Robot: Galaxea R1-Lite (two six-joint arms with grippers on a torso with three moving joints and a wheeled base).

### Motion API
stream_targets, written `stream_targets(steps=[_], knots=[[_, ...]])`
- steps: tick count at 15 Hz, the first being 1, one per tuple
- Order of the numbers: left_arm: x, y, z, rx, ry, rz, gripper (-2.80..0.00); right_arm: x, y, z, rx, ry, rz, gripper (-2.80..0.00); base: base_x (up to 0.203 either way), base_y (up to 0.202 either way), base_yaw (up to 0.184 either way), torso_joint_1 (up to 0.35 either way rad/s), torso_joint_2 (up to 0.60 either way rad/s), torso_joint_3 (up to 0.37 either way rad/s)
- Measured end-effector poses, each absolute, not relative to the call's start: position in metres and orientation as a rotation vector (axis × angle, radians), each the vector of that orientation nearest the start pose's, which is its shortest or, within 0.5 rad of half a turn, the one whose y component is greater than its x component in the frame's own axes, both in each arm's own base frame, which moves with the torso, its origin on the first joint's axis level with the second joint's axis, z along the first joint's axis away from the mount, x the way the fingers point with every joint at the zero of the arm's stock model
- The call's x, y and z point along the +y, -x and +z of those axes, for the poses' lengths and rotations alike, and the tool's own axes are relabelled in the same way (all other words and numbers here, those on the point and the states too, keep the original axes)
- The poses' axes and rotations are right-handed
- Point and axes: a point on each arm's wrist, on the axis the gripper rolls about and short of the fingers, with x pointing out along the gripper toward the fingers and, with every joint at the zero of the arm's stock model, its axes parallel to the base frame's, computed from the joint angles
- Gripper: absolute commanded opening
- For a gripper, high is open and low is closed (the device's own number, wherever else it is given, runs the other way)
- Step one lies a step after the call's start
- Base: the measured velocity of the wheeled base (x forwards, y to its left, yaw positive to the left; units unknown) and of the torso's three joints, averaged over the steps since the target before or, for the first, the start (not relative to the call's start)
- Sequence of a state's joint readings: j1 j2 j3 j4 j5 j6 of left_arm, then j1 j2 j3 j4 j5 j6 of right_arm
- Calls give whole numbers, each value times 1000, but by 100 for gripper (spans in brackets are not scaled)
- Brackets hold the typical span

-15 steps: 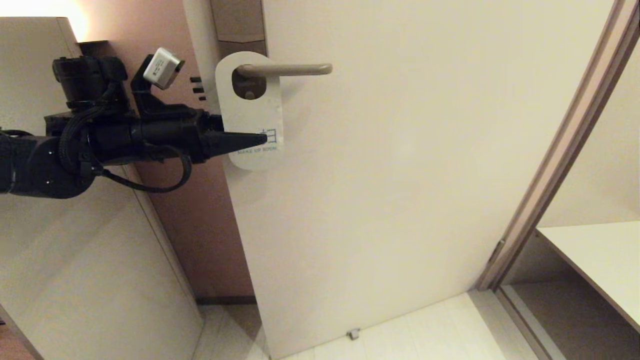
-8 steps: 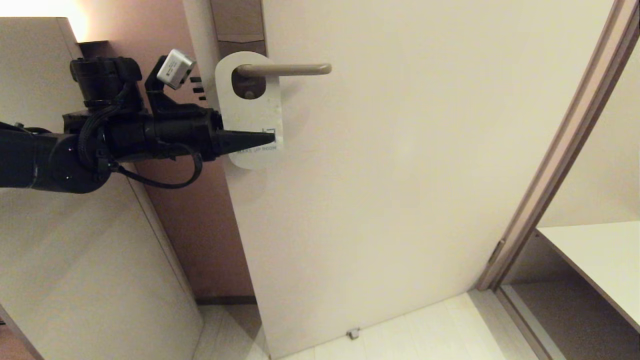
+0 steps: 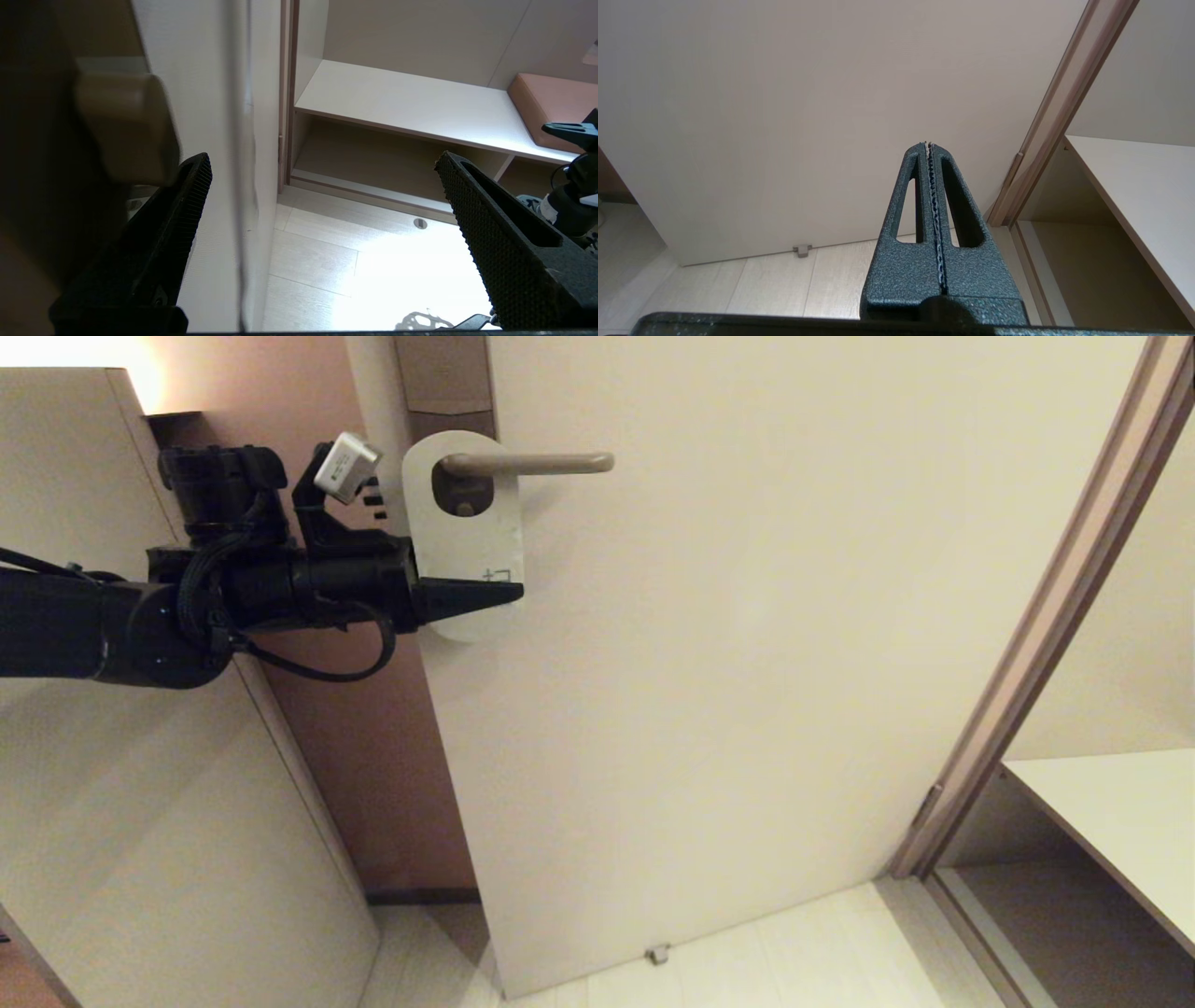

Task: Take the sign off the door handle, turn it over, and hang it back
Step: Take down the sign

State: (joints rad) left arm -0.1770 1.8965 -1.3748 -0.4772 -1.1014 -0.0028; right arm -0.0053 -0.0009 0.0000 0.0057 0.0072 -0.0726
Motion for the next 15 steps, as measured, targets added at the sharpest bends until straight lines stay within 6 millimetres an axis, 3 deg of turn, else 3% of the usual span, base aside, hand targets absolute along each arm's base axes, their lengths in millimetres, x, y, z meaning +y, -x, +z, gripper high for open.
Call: stream_targets(steps=[15], knots=[[-84,-373,253,31,19,-1198,0,0,23,75,5,72,2,-280,0,0,0,0,0,0]])
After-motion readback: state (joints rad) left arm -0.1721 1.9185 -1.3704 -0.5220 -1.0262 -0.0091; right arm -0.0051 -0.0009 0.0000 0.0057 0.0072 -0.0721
